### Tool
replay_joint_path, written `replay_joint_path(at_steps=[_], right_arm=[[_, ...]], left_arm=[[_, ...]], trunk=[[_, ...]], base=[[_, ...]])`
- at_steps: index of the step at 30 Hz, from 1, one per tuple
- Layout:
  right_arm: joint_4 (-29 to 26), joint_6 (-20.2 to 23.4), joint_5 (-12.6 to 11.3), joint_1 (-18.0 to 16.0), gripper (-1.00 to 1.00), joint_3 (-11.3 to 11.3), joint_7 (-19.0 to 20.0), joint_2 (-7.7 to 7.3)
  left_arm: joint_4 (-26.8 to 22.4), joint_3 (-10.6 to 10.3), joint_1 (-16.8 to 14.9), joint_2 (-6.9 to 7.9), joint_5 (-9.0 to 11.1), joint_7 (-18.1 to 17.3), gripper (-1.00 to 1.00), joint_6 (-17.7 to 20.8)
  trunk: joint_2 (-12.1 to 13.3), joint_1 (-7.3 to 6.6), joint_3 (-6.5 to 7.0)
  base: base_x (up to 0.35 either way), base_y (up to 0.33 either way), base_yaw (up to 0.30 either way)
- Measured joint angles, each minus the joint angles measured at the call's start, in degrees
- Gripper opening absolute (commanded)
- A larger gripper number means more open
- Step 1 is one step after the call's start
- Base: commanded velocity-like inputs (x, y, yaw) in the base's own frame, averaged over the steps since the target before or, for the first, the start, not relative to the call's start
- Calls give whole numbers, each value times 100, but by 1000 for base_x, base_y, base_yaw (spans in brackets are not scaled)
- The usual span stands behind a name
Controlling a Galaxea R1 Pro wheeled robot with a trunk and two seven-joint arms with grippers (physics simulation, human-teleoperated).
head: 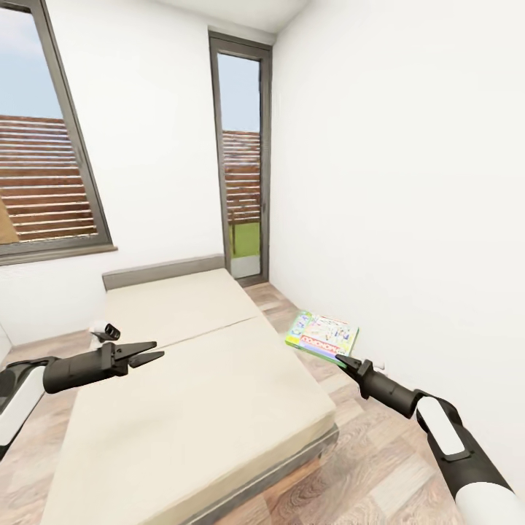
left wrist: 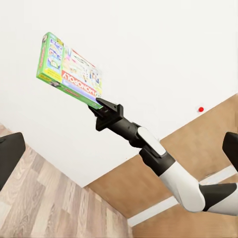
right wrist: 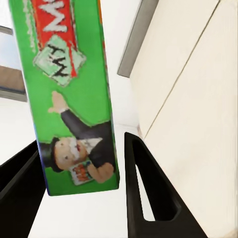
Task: Put all the toys in the child's room - the three board games (two on the bed and one on the table), the two jigsaw puzzles on the table, and the tennis ball on the table - inside the toy box on the table in the child's room.
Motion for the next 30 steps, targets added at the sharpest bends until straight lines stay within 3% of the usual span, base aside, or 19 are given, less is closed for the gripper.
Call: replay_joint_path(at_steps=[30], right_arm=[[18, 0, -5, 1, -100, -3, 0, 0]], left_arm=[[-2, -57, 1, -11, -7, 25, 100, -10]], trunk=[[0, 0, 0]], base=[[0, 0, -275]])
